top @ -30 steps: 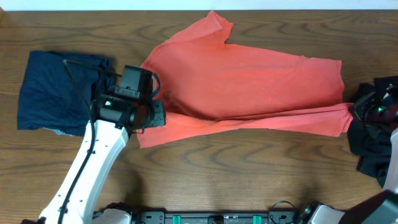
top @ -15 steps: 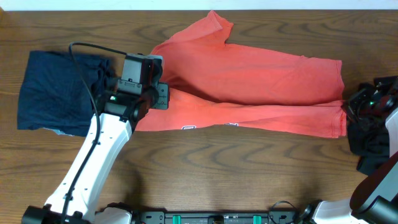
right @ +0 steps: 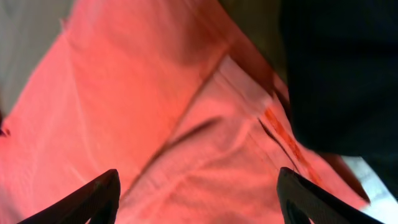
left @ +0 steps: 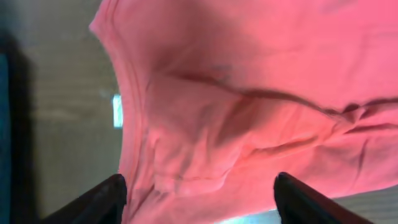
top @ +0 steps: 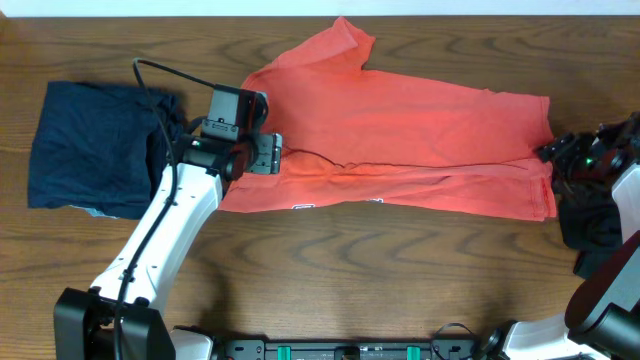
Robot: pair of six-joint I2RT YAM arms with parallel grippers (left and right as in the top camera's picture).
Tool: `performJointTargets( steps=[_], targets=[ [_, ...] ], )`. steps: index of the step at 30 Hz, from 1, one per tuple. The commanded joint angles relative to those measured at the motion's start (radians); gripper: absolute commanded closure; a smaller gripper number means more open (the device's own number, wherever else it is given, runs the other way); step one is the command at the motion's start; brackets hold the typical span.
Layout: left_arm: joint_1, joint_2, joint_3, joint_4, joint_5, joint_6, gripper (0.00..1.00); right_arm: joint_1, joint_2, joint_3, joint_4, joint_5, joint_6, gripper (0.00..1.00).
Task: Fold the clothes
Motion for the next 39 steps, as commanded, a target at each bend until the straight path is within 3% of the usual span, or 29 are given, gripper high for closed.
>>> performJointTargets(
  steps=[1,8,18,22,27,31,36,39],
  targets=[
    [0.018,-0.007,0.014,-0.067,-0.023,0.006,0.22,0.008,0.003,0.012,-0.049,-0.007,-0.042,0.21],
    [0.048,-0.006,-0.045,-0.220,-0.024,-0.018,0.23,0.024,0.003,0.012,-0.201,-0.011,-0.085,0.20],
    [0.086,0.084,-0.234,-0.017,-0.029,-0.039,0.24,0.071,0.003,0.012,-0.290,-0.010,-0.129,0.20],
    [0.087,0.161,-0.238,0.036,-0.100,-0.039,0.39,0.071,0.003,0.012,-0.315,-0.007,-0.140,0.20],
    [0.090,0.214,-0.238,0.064,-0.146,-0.040,0.94,0.071,0.003,-0.003,-0.359,0.089,-0.135,0.19],
    [0.111,0.203,-0.230,0.048,-0.147,-0.056,0.94,0.071,0.003,-0.038,-0.325,0.242,-0.058,0.20],
    [0.159,0.166,-0.207,-0.008,-0.146,-0.085,0.94,0.071,0.003,-0.095,-0.216,0.206,-0.030,0.32],
    [0.169,0.136,-0.207,-0.018,-0.146,-0.085,0.94,0.071,0.003,-0.107,-0.204,0.227,-0.031,0.33]
  ],
)
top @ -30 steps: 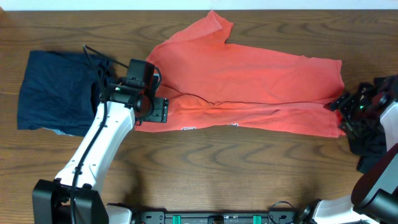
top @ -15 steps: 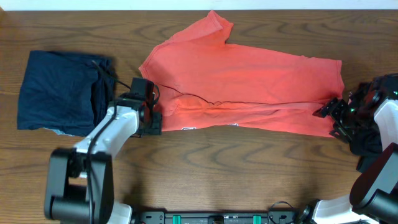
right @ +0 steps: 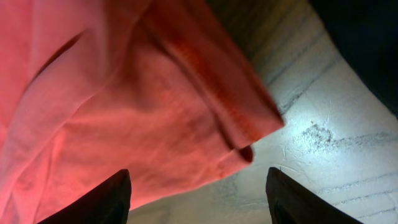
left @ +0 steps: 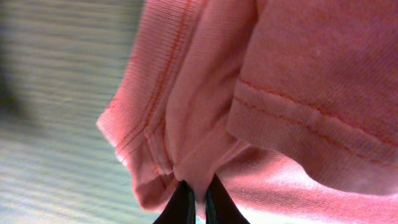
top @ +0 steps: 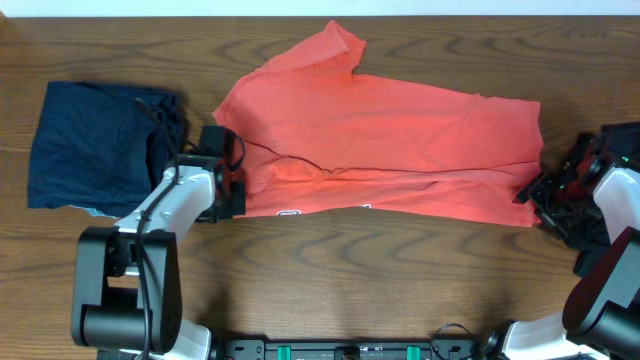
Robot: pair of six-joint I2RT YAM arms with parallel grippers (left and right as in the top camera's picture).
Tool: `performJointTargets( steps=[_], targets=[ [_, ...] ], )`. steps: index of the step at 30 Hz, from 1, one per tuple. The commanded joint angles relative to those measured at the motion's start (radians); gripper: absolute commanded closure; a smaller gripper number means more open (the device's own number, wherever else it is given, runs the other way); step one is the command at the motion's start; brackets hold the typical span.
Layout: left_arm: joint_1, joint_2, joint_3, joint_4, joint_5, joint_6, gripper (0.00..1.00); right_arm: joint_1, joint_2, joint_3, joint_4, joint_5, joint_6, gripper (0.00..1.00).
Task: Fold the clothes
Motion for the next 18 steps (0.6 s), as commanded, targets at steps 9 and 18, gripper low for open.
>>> performJointTargets(
  steps=[9,18],
  targets=[
    [0.010,-0.061,0.019,-0.014,-0.032,-0.020,0.94,0.012,0.003,-0.069,0.051,0.018,0.013,0.58],
    [0.011,-0.061,0.019,-0.021,-0.032,-0.020,0.94,0.011,-0.014,-0.092,0.071,0.008,0.013,0.99]
  ],
)
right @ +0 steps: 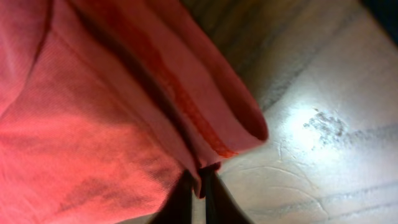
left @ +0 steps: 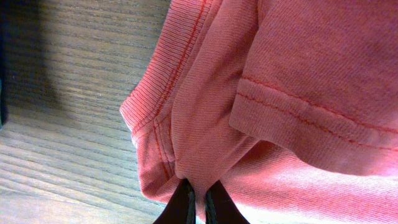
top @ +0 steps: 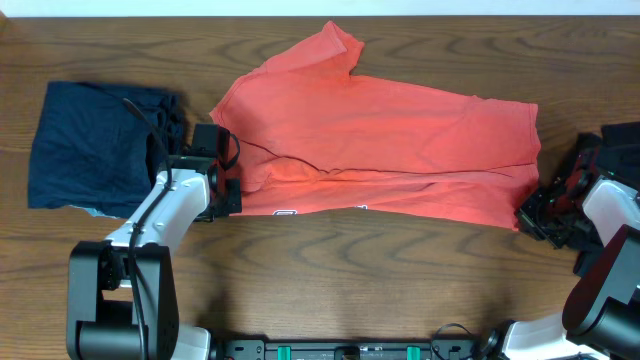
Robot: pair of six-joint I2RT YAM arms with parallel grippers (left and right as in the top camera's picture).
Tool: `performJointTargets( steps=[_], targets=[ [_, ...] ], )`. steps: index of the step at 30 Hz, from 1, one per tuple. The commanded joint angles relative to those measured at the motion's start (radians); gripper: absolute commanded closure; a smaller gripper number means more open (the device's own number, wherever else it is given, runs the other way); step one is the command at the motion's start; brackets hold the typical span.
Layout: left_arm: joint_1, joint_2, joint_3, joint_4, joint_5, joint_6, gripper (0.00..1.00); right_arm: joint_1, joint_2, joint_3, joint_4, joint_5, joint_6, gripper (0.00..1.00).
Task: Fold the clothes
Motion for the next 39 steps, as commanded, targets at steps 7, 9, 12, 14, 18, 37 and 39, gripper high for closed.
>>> performJointTargets(
  steps=[7,9,12,14,18,37,39],
  targets=[
    [0.014,-0.029,0.032,-0.034,-0.019,-0.010,0.94,0.011,-0.081,0.179,-0.245,0.080,-0.002,0.99],
    [0.025,-0.042,0.039,-0.038,-0.019,-0.014,0.94,0.011,-0.100,0.212,-0.278,0.111,-0.002,0.99],
    [0.047,-0.063,0.050,-0.055,-0.019,-0.017,0.94,0.011,-0.118,0.217,-0.280,0.169,0.001,0.99],
    [0.066,-0.079,0.053,-0.063,-0.019,-0.017,0.94,0.011,-0.117,0.214,-0.289,0.220,0.010,0.99],
    [0.110,-0.110,0.053,-0.082,-0.019,-0.029,0.94,0.010,-0.112,0.211,-0.314,0.323,0.010,0.99],
    [0.123,-0.130,0.065,-0.120,0.051,-0.027,0.39,0.010,-0.113,0.216,-0.281,0.140,-0.106,0.33],
    [0.123,-0.139,0.079,-0.126,0.097,-0.018,0.39,0.010,-0.113,0.216,-0.257,0.057,-0.136,0.34]
  ],
)
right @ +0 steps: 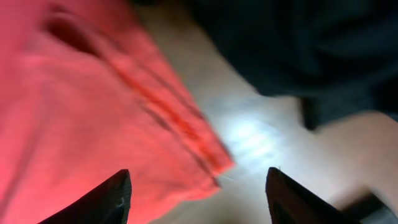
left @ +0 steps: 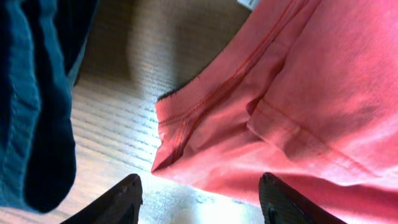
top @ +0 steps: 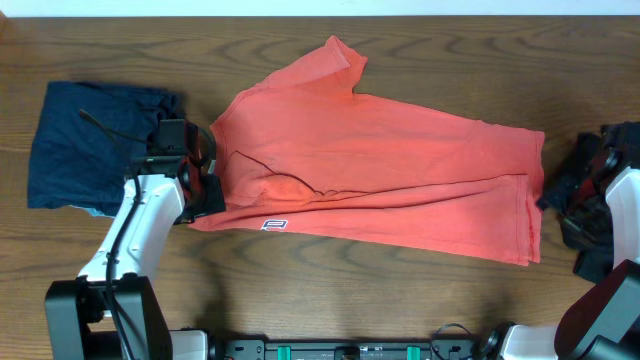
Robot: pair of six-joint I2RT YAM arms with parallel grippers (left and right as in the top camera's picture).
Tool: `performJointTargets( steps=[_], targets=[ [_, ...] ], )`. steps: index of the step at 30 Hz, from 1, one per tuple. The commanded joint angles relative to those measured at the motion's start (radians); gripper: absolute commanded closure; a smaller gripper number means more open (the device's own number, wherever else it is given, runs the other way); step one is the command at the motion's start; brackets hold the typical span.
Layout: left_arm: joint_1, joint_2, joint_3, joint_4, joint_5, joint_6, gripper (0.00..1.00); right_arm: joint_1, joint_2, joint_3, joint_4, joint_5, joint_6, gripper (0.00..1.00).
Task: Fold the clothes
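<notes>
A coral-red shirt (top: 380, 170) lies spread across the wooden table, folded lengthwise, with its white label (top: 274, 224) at the near left edge. My left gripper (top: 205, 190) stands open at the shirt's left corner (left: 186, 124), holding nothing. At the shirt's right edge my right gripper (top: 565, 190) is open too, and the cloth's corner (right: 205, 162) lies between and ahead of its fingers, apart from them. Both wrist views show bare table under the jaws.
A folded dark navy garment (top: 95, 145) lies at the left, close beside my left arm. Another dark garment (top: 590, 215) is heaped at the right edge under my right arm. The table's near strip (top: 350, 290) is bare wood.
Both grippers were shut on the shirt's near corners; now both are open and off the cloth. The shirt's near edge lies lower and wider, and the label shows flat.
Both grippers were open over the shirt's two ends. Then the left was shut on the left corner while the right stood open at the right corner. Then both were shut on the corners. Now both have let go and the shirt lies stretched flatter.
</notes>
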Motion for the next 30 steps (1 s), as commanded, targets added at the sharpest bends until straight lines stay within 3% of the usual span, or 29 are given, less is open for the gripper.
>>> performJointTargets(
  steps=[1,5,9,12,15,24,30],
  targets=[
    [0.005,-0.035,0.053,-0.006,0.087,0.023,0.39,0.003,-0.002,0.011,0.027,-0.169,-0.079,0.34],
    [-0.001,-0.052,0.063,0.022,0.241,0.029,0.39,0.006,-0.002,0.009,0.084,-0.184,-0.078,0.33],
    [-0.025,-0.050,0.063,0.056,0.287,0.029,0.39,0.010,-0.002,0.001,0.161,-0.195,-0.060,0.34],
    [-0.047,-0.051,0.067,0.080,0.339,0.081,0.51,0.011,-0.002,0.000,0.220,-0.336,-0.084,0.39],
    [-0.052,-0.051,0.111,0.085,0.340,0.082,0.51,0.011,-0.002,0.006,0.268,-0.448,-0.101,0.44],
    [-0.059,-0.013,0.372,0.089,0.349,0.101,0.50,0.029,-0.002,0.208,0.170,-0.535,-0.147,0.40],
    [-0.114,0.108,0.461,0.132,0.349,0.116,0.50,0.080,-0.002,0.266,0.150,-0.533,-0.180,0.36]
  ],
)
